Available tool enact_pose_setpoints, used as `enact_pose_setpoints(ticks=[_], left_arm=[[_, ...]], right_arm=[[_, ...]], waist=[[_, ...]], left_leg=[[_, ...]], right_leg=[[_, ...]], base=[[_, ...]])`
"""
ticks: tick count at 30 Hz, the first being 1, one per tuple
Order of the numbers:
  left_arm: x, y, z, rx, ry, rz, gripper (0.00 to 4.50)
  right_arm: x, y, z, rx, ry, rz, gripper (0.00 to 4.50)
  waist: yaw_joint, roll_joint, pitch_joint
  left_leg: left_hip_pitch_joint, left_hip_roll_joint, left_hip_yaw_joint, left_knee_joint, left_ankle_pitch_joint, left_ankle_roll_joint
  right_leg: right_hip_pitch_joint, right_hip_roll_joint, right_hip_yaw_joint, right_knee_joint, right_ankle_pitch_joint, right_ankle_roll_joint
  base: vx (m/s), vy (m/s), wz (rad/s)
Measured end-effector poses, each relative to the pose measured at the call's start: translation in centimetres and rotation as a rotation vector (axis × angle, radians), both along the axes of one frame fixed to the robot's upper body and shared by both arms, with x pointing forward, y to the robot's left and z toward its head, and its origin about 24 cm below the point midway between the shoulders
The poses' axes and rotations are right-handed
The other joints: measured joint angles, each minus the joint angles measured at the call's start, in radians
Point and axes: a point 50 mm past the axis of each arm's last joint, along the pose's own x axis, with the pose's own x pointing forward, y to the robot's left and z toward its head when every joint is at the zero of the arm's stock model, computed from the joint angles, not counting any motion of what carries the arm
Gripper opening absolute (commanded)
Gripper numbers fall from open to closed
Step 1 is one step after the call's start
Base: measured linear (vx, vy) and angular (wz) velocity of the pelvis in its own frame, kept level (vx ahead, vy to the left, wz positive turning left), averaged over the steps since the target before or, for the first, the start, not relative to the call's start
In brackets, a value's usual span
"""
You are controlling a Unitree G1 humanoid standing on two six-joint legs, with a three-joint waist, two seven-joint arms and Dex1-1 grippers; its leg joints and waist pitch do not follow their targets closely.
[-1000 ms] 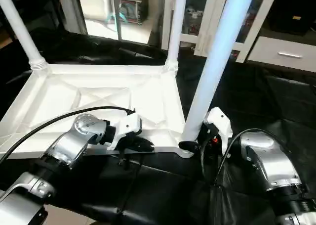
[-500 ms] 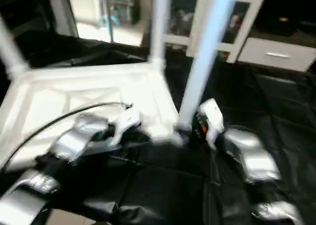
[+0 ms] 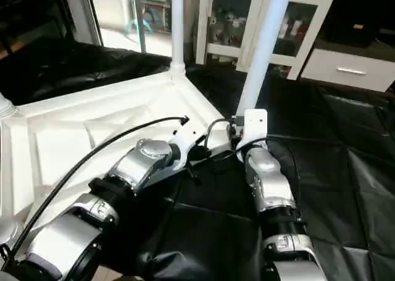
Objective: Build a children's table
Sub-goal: Rotate leg to tighten, then rotate table base
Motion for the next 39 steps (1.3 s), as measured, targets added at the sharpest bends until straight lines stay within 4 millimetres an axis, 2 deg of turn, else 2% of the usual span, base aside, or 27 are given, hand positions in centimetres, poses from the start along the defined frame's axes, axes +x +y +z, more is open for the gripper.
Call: enact_pose_setpoints(ticks=[2,4,6,7,10,14,19,21,22,25,29,31,34,35,39], left_arm=[[0.0,0.0,0.0,0.002,-0.010,-0.007,0.00],[0.0,-0.1,0.0,0.004,-0.018,-0.016,0.00],[0.1,-0.1,0.0,0.012,-0.034,-0.026,0.00],[0.2,0.0,0.0,0.016,-0.043,-0.027,0.00],[0.3,0.3,0.1,0.024,-0.063,-0.029,0.00],[0.7,0.9,0.2,0.043,-0.097,-0.040,0.00],[0.7,0.8,0.3,0.033,-0.103,-0.085,0.00],[0.5,0.7,0.3,0.020,-0.090,-0.137,0.00],[0.5,0.6,0.3,0.016,-0.085,-0.153,0.00],[-0.1,0.0,0.3,-0.011,-0.062,-0.243,0.00],[-0.3,-0.5,0.3,-0.024,-0.072,-0.269,0.00],[-0.3,-0.4,0.3,-0.034,-0.062,-0.272,0.44],[-0.3,-0.7,1.0,-0.171,-0.049,-0.270,0.62],[-0.4,-1.3,1.6,-0.203,-0.068,-0.287,0.83],[-0.2,-1.5,2.4,-0.232,-0.090,-0.301,1.12]], right_arm=[[0.0,-0.1,0.0,0.000,-0.010,-0.008,2.06],[-0.2,-0.3,-0.1,0.001,-0.018,-0.010,2.75],[-0.7,-0.5,-0.1,0.000,-0.031,-0.009,2.75],[-0.9,-0.6,-0.1,0.000,-0.035,0.000,2.95],[-2.3,-1.1,-0.4,-0.016,-0.033,0.020,3.22],[-5.0,-2.8,-1.3,-0.042,0.016,0.019,3.47],[-6.5,-3.4,-1.1,-0.069,0.023,0.024,3.92],[-6.9,-3.2,-0.8,-0.090,0.030,0.051,3.92],[-7.0,-3.1,-0.8,-0.093,0.035,0.060,4.20],[-7.4,-3.0,-1.3,-0.095,0.073,0.075,4.31],[-7.4,-2.7,-0.8,-0.096,0.065,0.086,4.41],[-7.4,-2.7,-0.7,-0.103,0.068,0.099,4.50],[-7.5,-2.8,-0.8,-0.115,0.083,0.110,4.50],[-7.5,-2.7,-0.8,-0.120,0.084,0.114,4.50],[-7.5,-2.4,-0.9,-0.130,0.090,0.126,4.50]], waist=[[0.002,0.001,0.000],[0.004,0.004,0.000],[0.007,0.004,0.000],[0.006,0.005,0.000],[0.004,0.006,0.000],[-0.003,0.009,0.000],[-0.005,0.018,0.000],[0.002,0.021,0.000],[0.005,0.022,0.000],[0.024,0.028,0.000],[0.027,0.029,0.001],[0.027,0.029,0.001],[0.028,0.021,0.004],[0.027,0.019,0.004],[0.020,0.017,0.004]], left_leg=[[0.000,0.000,0.000,-0.001,0.000,0.000],[0.000,0.000,0.000,-0.002,0.000,0.000],[0.000,0.000,0.000,-0.003,0.000,0.000],[0.000,0.000,0.000,-0.003,0.000,0.000],[0.000,0.000,0.000,-0.004,0.000,0.000],[-0.001,0.000,0.000,-0.005,0.000,0.000],[-0.001,0.000,0.000,-0.006,0.000,0.000],[-0.002,0.000,0.000,-0.007,0.000,0.000],[-0.002,0.000,0.000,-0.007,0.000,0.000],[-0.004,0.000,0.000,-0.007,0.000,0.000],[-0.006,-0.001,0.000,-0.007,0.000,0.001],[-0.006,-0.001,0.000,-0.007,0.000,0.001],[-0.008,0.000,0.000,-0.007,0.000,0.000],[-0.009,0.000,0.000,-0.007,0.000,0.001],[-0.011,0.000,0.000,-0.006,-0.001,0.002]], right_leg=[[0.000,0.000,0.000,0.000,0.000,0.000],[0.000,0.000,0.000,0.000,0.000,0.000],[0.000,0.000,0.000,0.000,0.000,0.001],[-0.001,0.000,0.000,0.000,0.000,0.001],[-0.002,0.000,-0.001,0.000,-0.003,0.005],[-0.002,0.000,0.000,0.000,-0.003,0.005],[-0.004,0.000,-0.001,-0.001,-0.003,0.005],[-0.004,0.000,-0.001,-0.001,-0.005,0.008],[-0.003,0.000,0.000,-0.001,-0.005,0.008],[-0.003,0.000,0.001,-0.003,-0.005,0.008],[-0.003,-0.001,0.001,-0.002,-0.005,0.008],[-0.004,-0.001,0.001,-0.002,-0.005,0.008],[-0.006,-0.001,0.000,-0.002,-0.005,0.009],[-0.006,-0.001,0.000,-0.003,-0.005,0.009],[-0.007,-0.001,0.000,-0.003,-0.005,0.008]], base=[[0.000,0.000,0.00],[0.000,0.000,0.00],[0.000,0.000,0.00],[0.000,0.000,0.00],[0.000,0.000,0.00],[0.000,0.000,0.00],[0.000,0.000,0.00],[0.000,0.000,0.00],[0.000,0.000,0.00],[0.000,0.000,0.00],[0.000,0.000,0.00],[0.000,0.000,0.00],[0.000,0.000,0.00],[0.000,0.000,0.00],[0.000,0.000,0.00]])
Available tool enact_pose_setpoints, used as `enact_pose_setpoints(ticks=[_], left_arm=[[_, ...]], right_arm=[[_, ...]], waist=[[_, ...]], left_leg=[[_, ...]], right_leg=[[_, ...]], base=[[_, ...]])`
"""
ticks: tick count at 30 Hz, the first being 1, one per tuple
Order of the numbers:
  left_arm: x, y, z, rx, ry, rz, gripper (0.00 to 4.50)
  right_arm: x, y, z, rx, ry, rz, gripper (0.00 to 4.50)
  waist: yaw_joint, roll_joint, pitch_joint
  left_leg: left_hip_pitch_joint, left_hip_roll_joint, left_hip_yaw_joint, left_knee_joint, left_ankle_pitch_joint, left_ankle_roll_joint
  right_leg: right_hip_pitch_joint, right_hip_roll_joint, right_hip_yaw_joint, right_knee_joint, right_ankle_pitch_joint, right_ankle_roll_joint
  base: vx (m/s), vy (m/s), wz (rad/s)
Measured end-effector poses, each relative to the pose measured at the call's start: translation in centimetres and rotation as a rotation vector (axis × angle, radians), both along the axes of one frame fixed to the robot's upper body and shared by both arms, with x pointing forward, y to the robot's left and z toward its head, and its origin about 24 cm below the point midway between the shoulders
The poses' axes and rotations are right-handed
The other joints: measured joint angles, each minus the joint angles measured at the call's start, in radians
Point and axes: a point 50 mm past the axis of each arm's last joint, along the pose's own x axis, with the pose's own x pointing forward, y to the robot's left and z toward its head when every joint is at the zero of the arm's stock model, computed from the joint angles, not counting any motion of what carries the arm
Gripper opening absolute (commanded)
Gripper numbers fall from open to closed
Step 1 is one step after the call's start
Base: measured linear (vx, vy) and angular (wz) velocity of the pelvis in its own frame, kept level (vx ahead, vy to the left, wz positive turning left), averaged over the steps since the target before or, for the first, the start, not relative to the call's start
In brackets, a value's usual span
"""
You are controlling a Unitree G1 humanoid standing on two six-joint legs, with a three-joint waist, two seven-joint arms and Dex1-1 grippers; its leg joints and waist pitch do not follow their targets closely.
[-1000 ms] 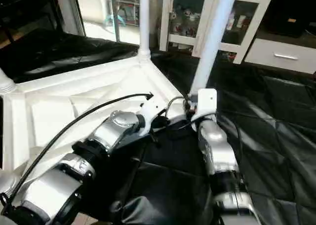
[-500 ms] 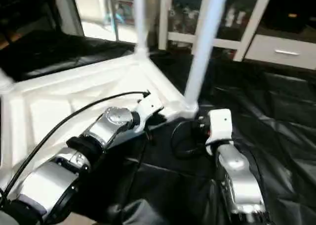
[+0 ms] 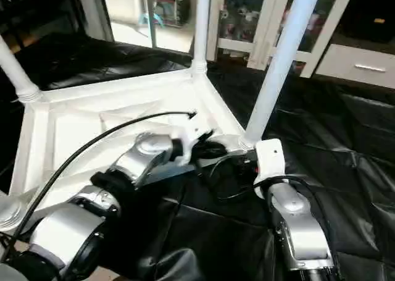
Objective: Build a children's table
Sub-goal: Rotate table base
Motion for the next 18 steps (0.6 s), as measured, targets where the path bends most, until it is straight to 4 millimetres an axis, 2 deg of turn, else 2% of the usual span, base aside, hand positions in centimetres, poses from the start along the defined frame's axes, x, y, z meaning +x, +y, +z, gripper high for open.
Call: enact_pose_setpoints(ticks=[2,4,7,9,11,14,18], left_arm=[[0.1,0.3,0.0,-0.002,0.000,0.011,1.33],[0.4,0.9,0.3,0.004,-0.016,0.033,1.36],[1.2,2.7,0.9,0.025,-0.046,0.102,1.75],[1.0,4.4,1.0,0.029,-0.051,0.123,1.75],[-0.1,6.7,0.4,0.035,-0.020,0.125,1.75],[-1.8,9.3,-0.3,0.052,0.026,0.129,1.75],[-3.8,11.2,0.3,0.061,0.047,0.124,1.75]], right_arm=[[0.0,-0.1,0.0,-0.005,0.001,-0.001,4.50],[-0.1,-0.1,0.2,-0.005,-0.005,0.008,4.50],[-0.2,0.0,0.4,-0.004,-0.014,0.025,4.50],[-0.4,0.2,0.4,0.013,-0.023,0.057,4.50],[-0.6,0.8,0.6,0.045,-0.023,0.119,4.50],[-0.9,1.2,0.5,0.036,0.009,0.193,4.50],[-1.2,1.4,0.1,0.039,0.059,0.222,4.50]], waist=[[-0.002,-0.001,0.000],[-0.002,-0.001,0.001],[-0.003,-0.001,0.000],[-0.004,-0.001,0.001],[-0.010,-0.002,0.001],[-0.010,-0.009,0.002],[0.000,-0.020,0.005]], left_leg=[[0.000,0.000,0.000,0.000,0.000,0.000],[0.000,0.001,0.000,0.000,0.000,0.000],[0.000,0.001,0.000,0.000,0.000,0.000],[0.000,0.001,0.000,0.001,0.000,0.000],[0.000,0.001,0.001,0.000,0.000,0.000],[-0.001,0.002,0.001,0.000,0.000,-0.001],[-0.001,0.002,0.001,0.002,0.001,-0.001]], right_leg=[[-0.001,0.000,0.000,0.002,0.000,0.000],[-0.002,0.000,0.000,0.003,0.000,0.000],[-0.002,0.000,0.000,0.003,0.000,0.000],[-0.001,0.000,0.000,0.003,0.000,0.000],[-0.002,0.001,0.000,0.003,0.000,0.000],[-0.003,0.001,0.000,0.003,0.000,0.000],[-0.002,0.001,0.000,0.004,0.000,0.000]], base=[[0.000,0.000,0.00],[0.000,0.000,0.00],[0.000,0.000,0.00],[0.000,0.000,0.00],[0.000,0.000,0.00],[0.000,0.000,0.00],[0.000,0.000,0.00]])
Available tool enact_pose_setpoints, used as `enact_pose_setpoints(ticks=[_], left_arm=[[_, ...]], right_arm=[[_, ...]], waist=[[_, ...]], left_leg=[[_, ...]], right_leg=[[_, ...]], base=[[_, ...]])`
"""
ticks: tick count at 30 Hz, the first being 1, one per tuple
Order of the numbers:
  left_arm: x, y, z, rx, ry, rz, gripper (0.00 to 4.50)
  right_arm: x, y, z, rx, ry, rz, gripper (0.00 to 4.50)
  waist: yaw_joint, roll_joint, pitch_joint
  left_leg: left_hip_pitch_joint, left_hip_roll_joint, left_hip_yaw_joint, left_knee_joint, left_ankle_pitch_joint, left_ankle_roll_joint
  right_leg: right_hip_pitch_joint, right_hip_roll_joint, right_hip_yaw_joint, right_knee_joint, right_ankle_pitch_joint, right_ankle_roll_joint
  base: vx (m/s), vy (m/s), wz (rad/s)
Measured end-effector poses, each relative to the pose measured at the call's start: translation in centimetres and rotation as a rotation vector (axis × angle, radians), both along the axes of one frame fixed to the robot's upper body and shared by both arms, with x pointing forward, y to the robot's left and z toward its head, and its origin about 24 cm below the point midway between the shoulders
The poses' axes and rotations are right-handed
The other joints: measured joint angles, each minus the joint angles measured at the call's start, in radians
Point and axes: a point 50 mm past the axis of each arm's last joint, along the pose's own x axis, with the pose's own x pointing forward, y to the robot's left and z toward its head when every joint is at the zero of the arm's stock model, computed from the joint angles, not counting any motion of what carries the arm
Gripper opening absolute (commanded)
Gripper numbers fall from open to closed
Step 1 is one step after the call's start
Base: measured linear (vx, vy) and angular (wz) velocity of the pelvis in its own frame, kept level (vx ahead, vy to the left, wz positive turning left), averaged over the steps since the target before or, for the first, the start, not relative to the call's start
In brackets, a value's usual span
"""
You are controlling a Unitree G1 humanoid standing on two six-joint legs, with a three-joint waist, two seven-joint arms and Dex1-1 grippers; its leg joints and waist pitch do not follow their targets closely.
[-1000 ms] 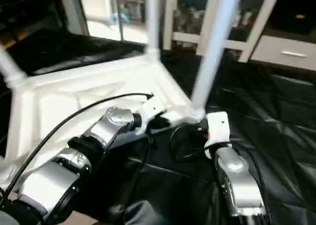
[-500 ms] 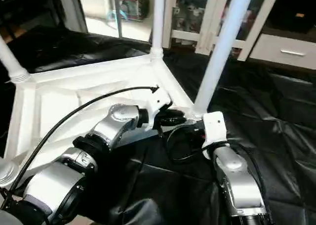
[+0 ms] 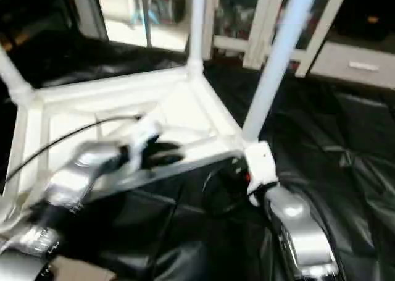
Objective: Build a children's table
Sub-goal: Rotate table base
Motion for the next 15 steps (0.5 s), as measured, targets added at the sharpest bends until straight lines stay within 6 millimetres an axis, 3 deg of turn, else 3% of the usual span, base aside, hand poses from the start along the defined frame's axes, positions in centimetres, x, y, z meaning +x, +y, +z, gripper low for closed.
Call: enact_pose_setpoints(ticks=[3,5,11,15], left_arm=[[-1.6,0.7,0.9,-0.006,0.002,-0.014,1.75],[-2.7,0.8,1.2,-0.024,0.032,-0.023,1.75],[-3.6,1.2,1.7,-0.009,0.062,-0.025,1.75],[-3.9,1.0,1.7,0.003,0.077,-0.022,1.75]], right_arm=[[0.8,0.8,-0.1,0.028,0.004,0.007,4.50],[2.4,1.5,-0.4,0.043,0.013,0.001,4.50],[4.6,2.4,-1.3,0.044,0.040,-0.014,4.50],[7.4,3.1,-1.1,0.006,0.032,-0.047,4.50]], waist=[[-0.004,-0.009,0.001],[-0.017,-0.015,0.000],[-0.028,-0.020,-0.001],[-0.044,-0.023,-0.001]], left_leg=[[0.002,0.000,0.001,0.000,0.000,-0.001],[0.003,0.000,0.001,0.001,0.001,-0.002],[0.004,0.000,0.001,0.001,0.002,-0.003],[0.005,0.000,0.001,0.003,0.002,-0.003]], right_leg=[[0.001,0.000,0.002,0.001,0.000,0.000],[0.001,0.000,0.002,0.001,0.000,-0.001],[0.002,0.000,0.002,0.003,0.001,-0.001],[0.001,0.000,0.003,0.007,0.001,-0.002]], base=[[0.000,0.000,0.00],[0.000,0.000,0.00],[0.000,0.000,0.00],[0.000,0.000,0.00]])
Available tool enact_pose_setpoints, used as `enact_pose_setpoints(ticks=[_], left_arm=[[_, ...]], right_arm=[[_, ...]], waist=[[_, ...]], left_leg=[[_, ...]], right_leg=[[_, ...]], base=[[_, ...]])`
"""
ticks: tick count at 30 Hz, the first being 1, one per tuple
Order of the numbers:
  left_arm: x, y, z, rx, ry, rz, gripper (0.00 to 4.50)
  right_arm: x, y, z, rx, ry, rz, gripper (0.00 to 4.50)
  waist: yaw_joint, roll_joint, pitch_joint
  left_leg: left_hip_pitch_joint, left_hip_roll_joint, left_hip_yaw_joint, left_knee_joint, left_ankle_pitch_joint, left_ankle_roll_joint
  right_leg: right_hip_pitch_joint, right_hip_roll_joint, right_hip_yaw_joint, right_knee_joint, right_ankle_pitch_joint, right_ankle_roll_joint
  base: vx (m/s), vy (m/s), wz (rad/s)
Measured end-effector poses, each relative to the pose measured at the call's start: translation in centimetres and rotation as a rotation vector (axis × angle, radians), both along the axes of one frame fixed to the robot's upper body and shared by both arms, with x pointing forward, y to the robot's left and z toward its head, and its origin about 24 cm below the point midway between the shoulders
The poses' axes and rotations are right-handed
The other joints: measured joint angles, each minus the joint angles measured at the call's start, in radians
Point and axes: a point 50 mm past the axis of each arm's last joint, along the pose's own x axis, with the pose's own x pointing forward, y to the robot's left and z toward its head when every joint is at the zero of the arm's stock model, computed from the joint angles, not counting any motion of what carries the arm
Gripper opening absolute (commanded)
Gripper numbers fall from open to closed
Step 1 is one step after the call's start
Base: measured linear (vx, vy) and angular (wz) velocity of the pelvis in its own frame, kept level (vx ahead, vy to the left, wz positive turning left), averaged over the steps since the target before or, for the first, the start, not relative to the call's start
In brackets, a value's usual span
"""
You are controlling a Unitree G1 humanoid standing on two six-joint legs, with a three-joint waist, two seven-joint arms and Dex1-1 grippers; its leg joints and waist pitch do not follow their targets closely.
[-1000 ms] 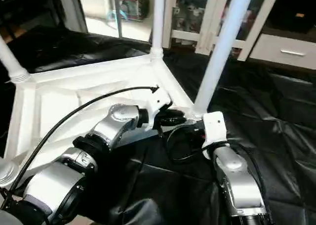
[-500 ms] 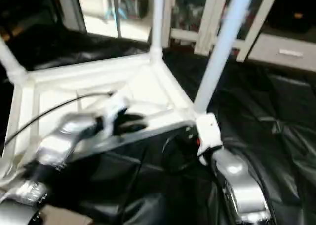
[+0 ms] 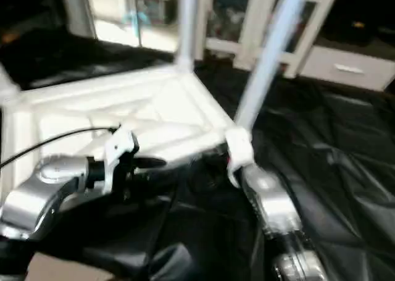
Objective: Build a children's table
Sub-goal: Rotate table base
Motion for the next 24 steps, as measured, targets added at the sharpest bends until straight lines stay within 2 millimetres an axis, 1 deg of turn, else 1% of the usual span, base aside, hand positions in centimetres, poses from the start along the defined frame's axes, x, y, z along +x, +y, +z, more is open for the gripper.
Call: enact_pose_setpoints(ticks=[3,6,7,8,9,10,11,12,13,14,17,21,22,23,24], left_arm=[[0.1,0.0,0.0,0.006,-0.003,0.032,1.75],[0.2,-0.1,0.0,0.007,-0.004,0.046,1.75],[0.2,0.0,0.0,0.009,-0.006,0.055,1.75],[0.5,-0.3,-0.1,0.007,-0.013,0.080,1.75],[0.9,-0.4,-0.1,0.010,-0.021,0.107,1.75],[1.2,-0.8,0.0,0.001,-0.030,0.123,1.75],[1.4,-1.2,0.1,-0.010,-0.040,0.134,1.75],[1.5,-1.3,0.2,-0.014,-0.044,0.138,1.75],[1.7,-1.7,0.4,-0.031,-0.067,0.153,1.75],[1.7,-1.9,0.4,-0.036,-0.073,0.164,1.75],[1.8,-2.0,0.5,-0.047,-0.078,0.182,1.75],[1.8,-2.5,0.8,-0.095,-0.112,0.218,1.75],[1.9,-2.4,0.8,-0.097,-0.116,0.224,1.75],[1.9,-2.8,0.9,-0.118,-0.125,0.250,1.75],[2.0,-2.7,0.9,-0.136,-0.130,0.289,1.75]], right_arm=[[1.8,0.4,0.3,0.010,-0.016,-0.054,4.50],[2.7,0.5,1.0,0.022,-0.054,-0.082,4.50],[2.9,0.6,1.1,0.037,-0.058,-0.093,4.50],[3.6,0.9,1.2,0.074,-0.052,-0.122,4.50],[4.2,1.2,1.6,0.101,-0.052,-0.149,4.50],[4.7,1.3,2.1,0.124,-0.067,-0.168,4.50],[5.3,1.8,3.2,0.150,-0.113,-0.170,4.50],[5.5,1.9,3.6,0.156,-0.127,-0.170,4.50],[6.1,2.1,4.9,0.175,-0.185,-0.170,4.50],[6.3,2.1,5.6,0.189,-0.216,-0.173,4.50],[6.2,1.7,5.5,0.209,-0.228,-0.184,4.50],[4.9,0.3,3.8,0.213,-0.231,-0.181,4.50],[4.8,0.1,3.6,0.210,-0.227,-0.182,4.50],[4.3,-0.6,3.8,0.214,-0.262,-0.177,4.50],[4.0,-1.2,4.1,0.217,-0.296,-0.173,4.50]], waist=[[-0.007,0.000,0.000],[-0.006,0.000,0.000],[-0.006,0.000,0.000],[-0.010,0.001,0.001],[-0.011,0.002,0.002],[-0.011,0.003,0.002],[-0.010,0.003,0.002],[-0.010,0.003,0.002],[-0.006,0.002,0.001],[-0.005,0.001,0.001],[0.003,0.001,0.001],[0.015,0.003,0.002],[0.015,0.003,0.002],[0.019,0.007,0.002],[0.020,0.012,0.004]], left_leg=[[0.000,0.000,0.000,0.000,0.000,-0.001],[-0.001,0.001,0.000,0.000,0.000,-0.001],[-0.001,0.001,0.000,0.000,0.000,-0.001],[-0.001,0.002,0.000,0.001,0.000,-0.001],[-0.003,0.002,0.001,0.003,0.000,-0.001],[-0.006,0.002,0.001,0.005,0.000,-0.001],[-0.006,0.003,0.001,0.006,0.001,-0.001],[-0.006,0.003,0.001,0.006,0.001,-0.001],[-0.006,0.004,0.001,0.006,0.001,-0.002],[-0.006,0.005,0.001,0.006,0.001,-0.002],[-0.006,0.005,0.001,0.006,0.001,-0.002],[-0.007,0.005,0.001,0.007,0.001,-0.001],[-0.007,0.005,0.001,0.008,0.001,-0.001],[-0.007,0.005,0.001,0.008,0.001,-0.001],[-0.006,0.005,0.001,0.008,0.001,-0.001]], right_leg=[[-0.001,0.000,0.000,0.002,0.000,0.000],[-0.001,0.001,0.000,0.002,0.000,0.000],[-0.001,0.001,0.000,0.002,0.000,0.000],[-0.002,0.001,0.000,0.004,0.000,0.000],[-0.005,0.001,0.001,0.007,0.000,0.000],[-0.008,0.001,0.001,0.009,0.000,0.000],[-0.009,0.001,0.001,0.010,0.000,0.000],[-0.009,0.001,0.001,0.011,0.000,0.000],[-0.009,0.001,0.000,0.011,0.000,0.000],[-0.009,0.002,0.000,0.011,0.000,0.000],[-0.008,0.002,-0.001,0.011,0.000,0.000],[-0.008,0.002,0.000,0.010,0.000,-0.001],[-0.009,0.002,0.000,0.011,0.000,-0.001],[-0.008,0.002,-0.001,0.011,0.000,-0.001],[-0.006,0.002,-0.001,0.010,0.000,-0.001]], base=[[0.000,0.000,0.00],[0.000,0.000,0.00],[0.000,0.000,0.00],[0.000,0.000,0.00],[0.000,0.000,0.00],[0.000,0.000,0.00],[0.000,0.000,0.00],[0.000,0.000,0.00],[0.000,0.000,0.00],[0.000,0.000,0.00],[0.000,0.000,0.00],[0.000,0.000,0.00],[0.000,0.000,0.00],[0.000,0.000,0.00],[0.000,0.000,0.00]])
